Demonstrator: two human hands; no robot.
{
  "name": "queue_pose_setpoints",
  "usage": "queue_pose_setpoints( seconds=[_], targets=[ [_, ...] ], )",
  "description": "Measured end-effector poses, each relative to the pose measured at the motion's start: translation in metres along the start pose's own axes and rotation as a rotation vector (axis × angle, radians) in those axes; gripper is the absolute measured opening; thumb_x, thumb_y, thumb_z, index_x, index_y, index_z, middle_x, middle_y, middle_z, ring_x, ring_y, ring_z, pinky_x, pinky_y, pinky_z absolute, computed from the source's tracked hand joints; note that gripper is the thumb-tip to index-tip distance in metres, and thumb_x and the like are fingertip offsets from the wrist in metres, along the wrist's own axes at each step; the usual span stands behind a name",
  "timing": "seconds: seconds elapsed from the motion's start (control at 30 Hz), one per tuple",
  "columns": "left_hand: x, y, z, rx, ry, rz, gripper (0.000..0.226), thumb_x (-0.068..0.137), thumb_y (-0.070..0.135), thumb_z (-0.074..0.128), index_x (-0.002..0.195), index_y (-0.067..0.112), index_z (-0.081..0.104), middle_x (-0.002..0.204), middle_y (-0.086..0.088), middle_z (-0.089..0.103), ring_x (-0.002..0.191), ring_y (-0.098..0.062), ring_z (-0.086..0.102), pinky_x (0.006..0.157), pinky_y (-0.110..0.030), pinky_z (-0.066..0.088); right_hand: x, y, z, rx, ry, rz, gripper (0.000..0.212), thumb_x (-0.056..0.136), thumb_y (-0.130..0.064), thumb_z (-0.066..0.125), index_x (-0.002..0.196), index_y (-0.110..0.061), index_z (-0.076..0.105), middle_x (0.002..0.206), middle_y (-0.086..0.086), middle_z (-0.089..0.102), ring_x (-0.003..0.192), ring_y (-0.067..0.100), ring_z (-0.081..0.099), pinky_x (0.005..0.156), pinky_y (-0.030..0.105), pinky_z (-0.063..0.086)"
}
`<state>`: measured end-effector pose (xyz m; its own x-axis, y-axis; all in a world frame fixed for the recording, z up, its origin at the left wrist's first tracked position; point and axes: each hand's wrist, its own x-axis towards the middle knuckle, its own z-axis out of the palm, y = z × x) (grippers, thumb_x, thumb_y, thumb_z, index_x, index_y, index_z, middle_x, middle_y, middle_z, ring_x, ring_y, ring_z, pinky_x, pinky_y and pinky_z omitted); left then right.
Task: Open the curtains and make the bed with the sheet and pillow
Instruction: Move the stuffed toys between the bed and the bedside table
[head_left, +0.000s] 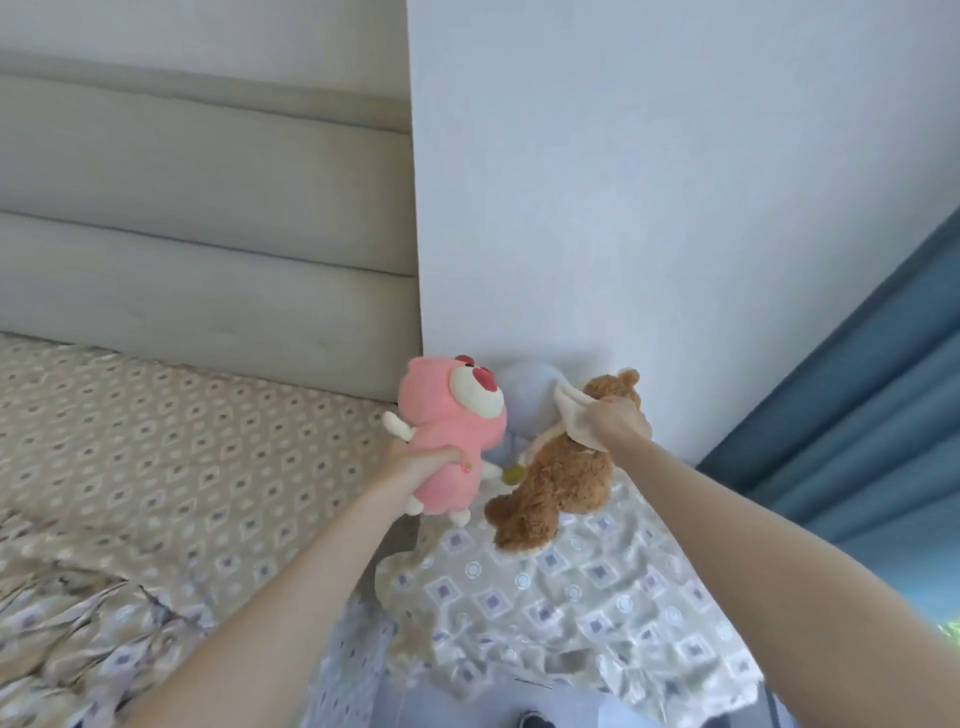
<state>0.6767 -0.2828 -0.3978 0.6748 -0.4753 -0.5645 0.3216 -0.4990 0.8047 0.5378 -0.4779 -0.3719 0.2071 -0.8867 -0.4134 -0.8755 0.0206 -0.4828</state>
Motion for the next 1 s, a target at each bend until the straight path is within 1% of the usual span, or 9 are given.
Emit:
queue_pose_setpoints(
  seconds=[0.13,0.27,0.47,0.53,0.63,0.73,0.87,0.93,1.0],
  targets=[
    [0.0,0.002,0.057,0.025,-0.045,-0.029,0.033,0.065,0.021,0.078,0.091,0.026,0.059,0.089,0.006,0.06,0.092,-0.02,0.057,0.065,-0.027,0.051,0.035,0.051,-0.028,0.05,0.077,0.041,0.035,0.096,-0.021,0.037,0.117,-0.013,0.063,0.117,0.009,0.064,0.107,0.028,0.059,0.08,0.031,0.045],
    [0.01,0.003,0.104,0.071,-0.001,-0.058,0.055,0.054,0.031,0.081,0.103,0.023,0.058,0.098,0.002,0.061,0.096,-0.023,0.057,0.074,-0.032,0.054,0.074,0.096,-0.043,0.029,0.042,0.029,0.035,0.096,-0.022,0.036,0.124,-0.012,0.056,0.122,0.011,0.06,0.111,0.032,0.056,0.093,0.039,0.047],
    [0.031,-0.008,0.158,0.025,0.08,-0.125,0.033,0.065,0.01,0.077,0.082,0.023,0.052,0.086,0.003,0.058,0.084,-0.018,0.058,0.067,-0.029,0.052,0.118,0.147,-0.018,-0.221,-0.163,0.088,0.052,0.096,-0.022,0.045,0.142,-0.004,0.028,0.147,0.022,0.026,0.13,0.039,0.036,0.106,0.044,0.033],
    [0.035,-0.012,0.163,0.01,0.133,-0.157,0.037,0.063,0.011,0.076,0.092,0.018,0.054,0.088,0.002,0.057,0.091,-0.023,0.059,0.072,-0.037,0.057,0.115,0.147,-0.006,-0.26,-0.065,0.02,0.054,0.09,-0.019,0.052,0.138,-0.004,0.032,0.14,0.024,0.031,0.125,0.042,0.038,0.102,0.049,0.036],
    [0.045,-0.028,0.164,-0.014,0.186,-0.212,0.051,0.067,0.019,0.076,0.113,0.014,0.055,0.104,-0.002,0.062,0.092,-0.021,0.057,0.058,-0.028,0.051,0.099,0.146,0.013,-0.402,0.179,-0.134,0.055,0.067,-0.007,0.07,0.114,-0.013,0.042,0.113,0.021,0.049,0.094,0.041,0.052,0.083,0.053,0.046],
    [0.061,-0.042,0.169,-0.073,0.211,-0.22,0.056,0.076,0.019,0.077,0.124,0.008,0.051,0.124,-0.014,0.058,0.092,-0.024,0.054,0.074,-0.03,0.046,0.097,0.152,0.027,-0.487,0.143,-0.311,0.056,0.082,-0.012,0.06,0.13,-0.03,0.038,0.142,0.013,0.035,0.119,0.055,0.037,0.1,0.068,0.031],
    [0.077,-0.051,0.188,0.03,0.135,-0.297,0.068,0.075,0.029,0.075,0.13,0.01,0.039,0.125,-0.008,0.049,0.114,-0.029,0.051,0.091,-0.038,0.048,0.117,0.167,0.033,-0.65,-0.008,-0.362,0.075,0.096,-0.019,0.046,0.148,-0.042,-0.003,0.157,-0.003,0.012,0.137,0.058,0.003,0.108,0.068,0.02],
    [0.082,-0.058,0.199,0.13,0.081,-0.339,0.054,0.08,0.033,0.067,0.123,0.007,0.046,0.114,-0.01,0.054,0.11,-0.031,0.054,0.095,-0.04,0.048,0.123,0.171,0.03,-0.742,-0.049,-0.39,0.078,0.096,-0.022,0.043,0.148,-0.041,-0.013,0.159,-0.004,0.001,0.138,0.057,0.003,0.106,0.063,0.029],
    [0.087,-0.067,0.207,0.261,0.093,-0.337,0.018,0.092,0.025,0.057,0.097,0.01,0.051,0.091,-0.008,0.052,0.09,-0.027,0.056,0.079,-0.026,0.049,0.135,0.174,0.027,-0.793,-0.129,-0.389,0.076,0.097,-0.024,0.04,0.148,-0.041,-0.014,0.16,-0.005,-0.004,0.137,0.056,0.003,0.103,0.061,0.034]
  ],
)
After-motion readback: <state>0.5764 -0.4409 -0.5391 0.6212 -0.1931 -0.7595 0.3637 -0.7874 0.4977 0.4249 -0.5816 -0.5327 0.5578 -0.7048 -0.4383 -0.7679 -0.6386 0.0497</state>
